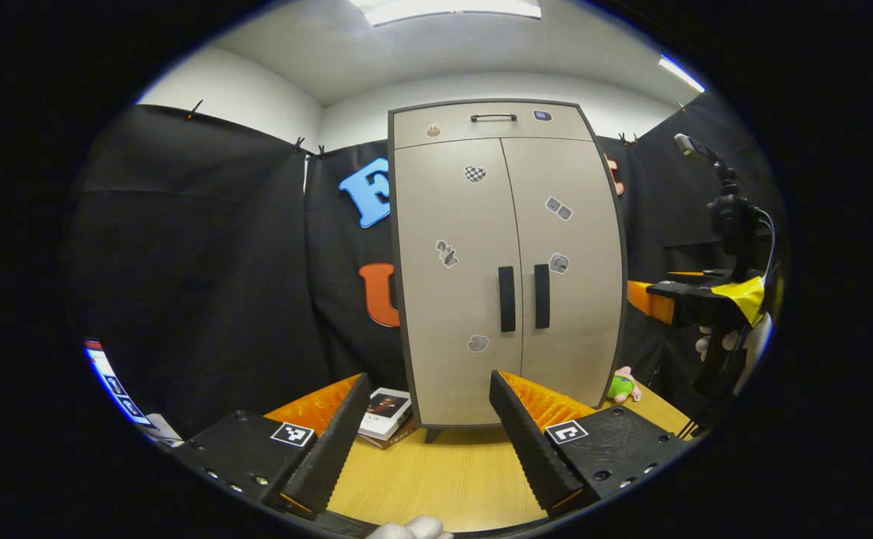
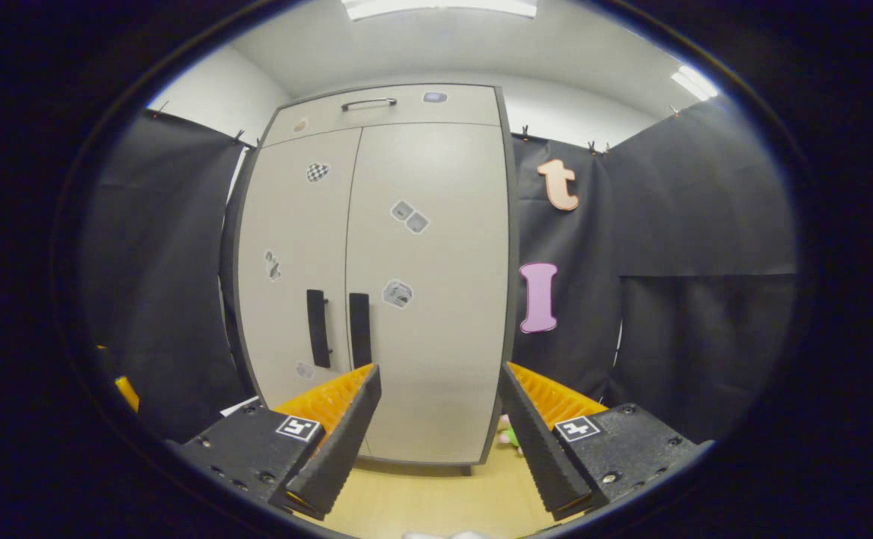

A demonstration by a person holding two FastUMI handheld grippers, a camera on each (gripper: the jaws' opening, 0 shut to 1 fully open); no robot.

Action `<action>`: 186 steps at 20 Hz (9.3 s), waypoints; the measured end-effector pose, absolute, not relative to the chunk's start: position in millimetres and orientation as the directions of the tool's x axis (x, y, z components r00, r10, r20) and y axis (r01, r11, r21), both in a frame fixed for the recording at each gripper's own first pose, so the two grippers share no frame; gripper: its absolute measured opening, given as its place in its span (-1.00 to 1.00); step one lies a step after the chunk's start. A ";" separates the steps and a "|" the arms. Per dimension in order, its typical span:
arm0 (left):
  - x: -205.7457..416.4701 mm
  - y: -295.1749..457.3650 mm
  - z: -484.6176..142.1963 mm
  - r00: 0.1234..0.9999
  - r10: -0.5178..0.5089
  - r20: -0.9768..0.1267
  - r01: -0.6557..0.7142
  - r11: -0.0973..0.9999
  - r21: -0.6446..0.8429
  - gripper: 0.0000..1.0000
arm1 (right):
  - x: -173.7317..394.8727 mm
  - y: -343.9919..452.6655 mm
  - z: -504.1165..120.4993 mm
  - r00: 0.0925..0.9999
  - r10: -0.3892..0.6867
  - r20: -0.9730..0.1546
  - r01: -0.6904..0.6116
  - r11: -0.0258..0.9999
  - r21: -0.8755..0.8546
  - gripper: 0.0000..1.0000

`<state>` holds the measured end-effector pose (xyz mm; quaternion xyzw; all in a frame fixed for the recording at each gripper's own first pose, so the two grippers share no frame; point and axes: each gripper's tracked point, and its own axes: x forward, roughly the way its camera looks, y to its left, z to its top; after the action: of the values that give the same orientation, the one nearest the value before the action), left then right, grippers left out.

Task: Open the right door of the double-door shoe cabinet with the right hand, and open the left door with the left hand.

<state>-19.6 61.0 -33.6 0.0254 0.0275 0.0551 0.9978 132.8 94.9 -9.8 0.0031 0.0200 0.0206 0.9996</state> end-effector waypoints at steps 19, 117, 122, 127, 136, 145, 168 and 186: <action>-7.4 93.8 -47.8 0.962 0.260 -0.083 -0.255 0.965 0.064 0.93 | 319.9 192.9 -42.1 0.989 0.068 -0.129 -0.059 0.995 0.079 0.65; -27.1 54.1 -55.8 0.997 0.013 -0.078 -0.009 0.999 0.050 0.93 | 3.0 73.1 -42.2 0.987 0.120 -0.110 -0.113 0.991 0.064 1.00; 1.6 65.6 -55.3 0.997 0.026 -0.072 -0.024 0.999 0.024 0.93 | 11.9 92.9 -37.3 0.981 0.160 -0.111 -0.155 0.987 0.053 1.00; 64.9 53.9 -40.7 0.999 -0.017 -0.030 0.018 1.000 0.021 0.93 | 20.7 88.9 -25.7 0.984 0.144 -0.102 -0.142 0.990 0.027 0.99; 209.3 -15.9 -34.5 0.988 -0.157 -0.012 0.156 0.987 -0.037 0.93 | 38.7 74.5 -17.1 0.989 0.083 -0.123 -0.083 0.997 0.003 1.00; 306.0 -59.4 -42.8 0.988 -0.151 -0.030 0.150 0.988 -0.023 0.92 | 47.6 70.4 -25.2 0.984 0.077 -0.164 -0.081 0.997 -0.019 1.00; 310.5 -58.2 -47.9 0.988 -0.140 -0.058 0.138 0.989 -0.043 -0.96 | 45.1 51.7 -25.5 0.981 0.103 -0.164 -0.104 0.995 0.001 1.00; 231.3 -23.0 -47.2 0.987 -0.158 -0.041 0.157 0.987 -0.020 -0.96 | 5.7 74.3 -26.4 0.979 0.148 -0.143 -0.145 0.989 0.030 0.99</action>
<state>231.3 -23.0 -47.2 -0.0083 0.0212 -0.0790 0.9966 5.7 74.3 -26.4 0.0098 0.0728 0.0738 0.9946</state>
